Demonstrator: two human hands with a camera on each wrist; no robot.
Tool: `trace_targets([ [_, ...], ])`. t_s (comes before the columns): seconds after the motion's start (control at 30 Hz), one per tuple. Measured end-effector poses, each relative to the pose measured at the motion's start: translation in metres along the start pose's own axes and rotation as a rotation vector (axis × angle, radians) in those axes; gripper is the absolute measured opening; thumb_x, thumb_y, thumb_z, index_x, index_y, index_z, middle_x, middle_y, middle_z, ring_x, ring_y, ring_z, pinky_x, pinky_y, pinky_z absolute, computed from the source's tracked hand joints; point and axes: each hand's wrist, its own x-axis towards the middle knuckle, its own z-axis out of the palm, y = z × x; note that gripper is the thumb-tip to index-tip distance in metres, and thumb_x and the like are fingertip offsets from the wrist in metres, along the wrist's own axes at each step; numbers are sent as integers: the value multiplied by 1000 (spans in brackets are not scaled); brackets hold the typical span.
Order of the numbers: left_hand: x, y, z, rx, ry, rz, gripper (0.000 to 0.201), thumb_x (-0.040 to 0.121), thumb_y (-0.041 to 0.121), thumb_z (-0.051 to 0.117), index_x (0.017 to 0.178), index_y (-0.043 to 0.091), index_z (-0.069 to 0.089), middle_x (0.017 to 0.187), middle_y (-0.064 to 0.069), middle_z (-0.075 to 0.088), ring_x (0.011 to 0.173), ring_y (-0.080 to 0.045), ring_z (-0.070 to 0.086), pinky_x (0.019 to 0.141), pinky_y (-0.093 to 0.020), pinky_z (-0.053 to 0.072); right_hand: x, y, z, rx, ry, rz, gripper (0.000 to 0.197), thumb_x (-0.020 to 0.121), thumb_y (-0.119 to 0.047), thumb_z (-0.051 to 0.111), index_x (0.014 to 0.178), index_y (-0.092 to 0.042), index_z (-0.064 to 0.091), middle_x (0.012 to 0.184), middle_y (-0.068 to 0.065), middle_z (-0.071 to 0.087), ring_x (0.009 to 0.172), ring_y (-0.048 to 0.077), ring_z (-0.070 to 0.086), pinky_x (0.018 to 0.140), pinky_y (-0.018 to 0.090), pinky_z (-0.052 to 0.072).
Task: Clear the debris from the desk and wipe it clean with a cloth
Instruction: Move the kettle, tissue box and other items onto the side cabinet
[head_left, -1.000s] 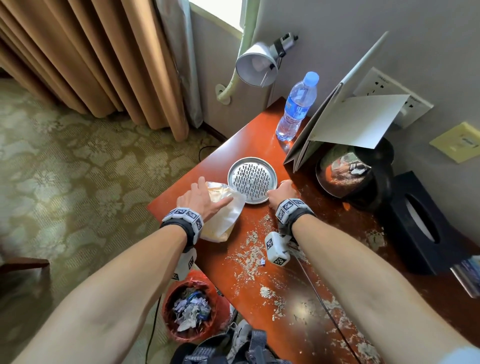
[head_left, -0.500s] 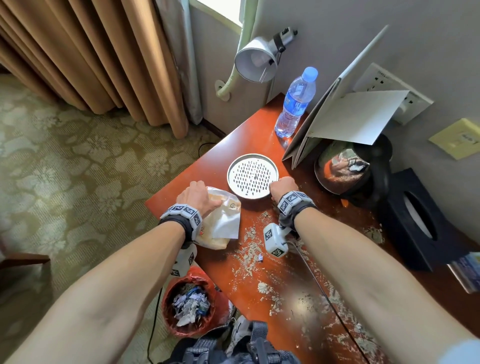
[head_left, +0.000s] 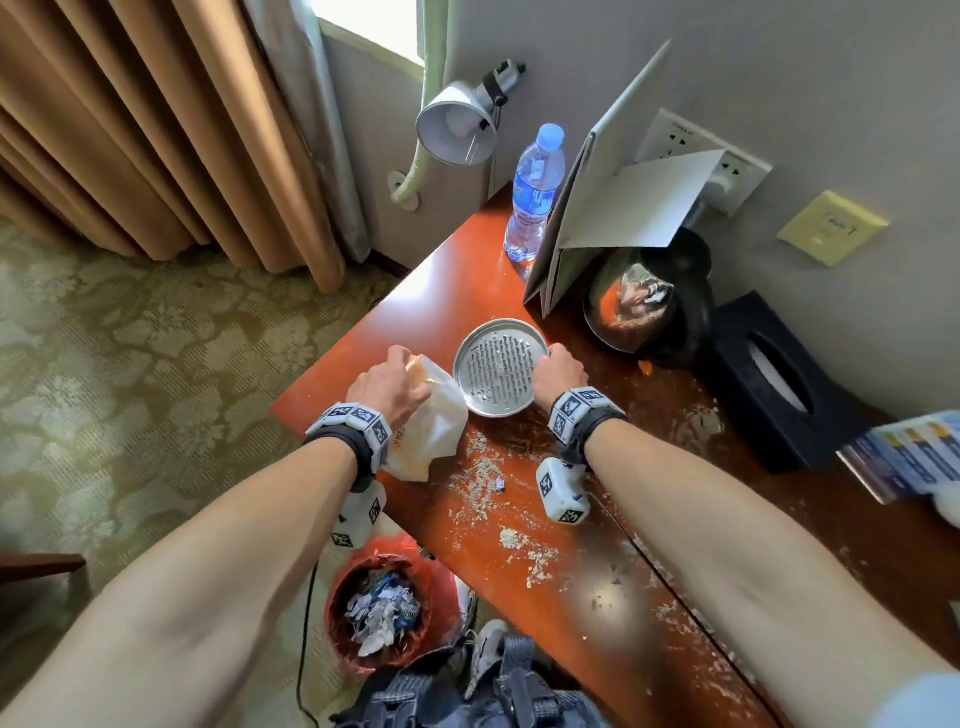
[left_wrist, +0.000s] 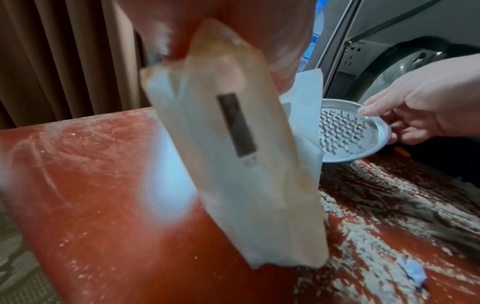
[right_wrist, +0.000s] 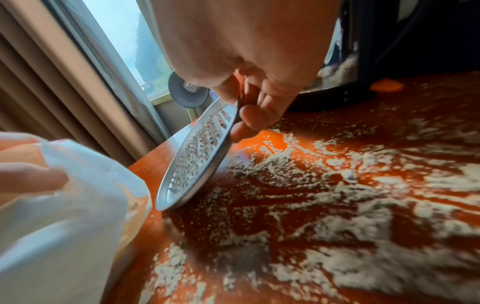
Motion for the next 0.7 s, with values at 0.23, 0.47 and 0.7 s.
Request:
trace_targets([
  [0.23, -13, 34, -6, 6, 17, 125, 52, 93, 38, 57, 137, 15, 40, 122, -19, 63, 106, -36, 61, 87, -41, 47, -30, 37, -27, -66, 83, 6, 28, 101, -17, 34, 120, -9, 52, 126, 21, 59, 118, 40, 52, 91, 39, 39],
  [0.47, -12, 96, 3, -113, -6, 273, 53, 91, 41, 61, 133, 16, 39, 120, -18, 64, 98, -33, 62, 80, -36, 47, -62, 91, -77, -83, 171, 70, 27, 99, -14, 39, 122, -10, 52, 125, 20, 60, 115, 40, 55, 88, 38, 43],
  [0.7, -50, 190, 32, -93, -121, 442, 54, 90, 46, 57, 132, 18, 37, 116, -19, 63, 101, -39, 61, 85, -40, 49, -114, 174, -126, -70, 302, 214, 22, 100, -14, 38, 114, -9, 53, 121, 20, 61, 112, 41, 55, 81, 37, 40],
])
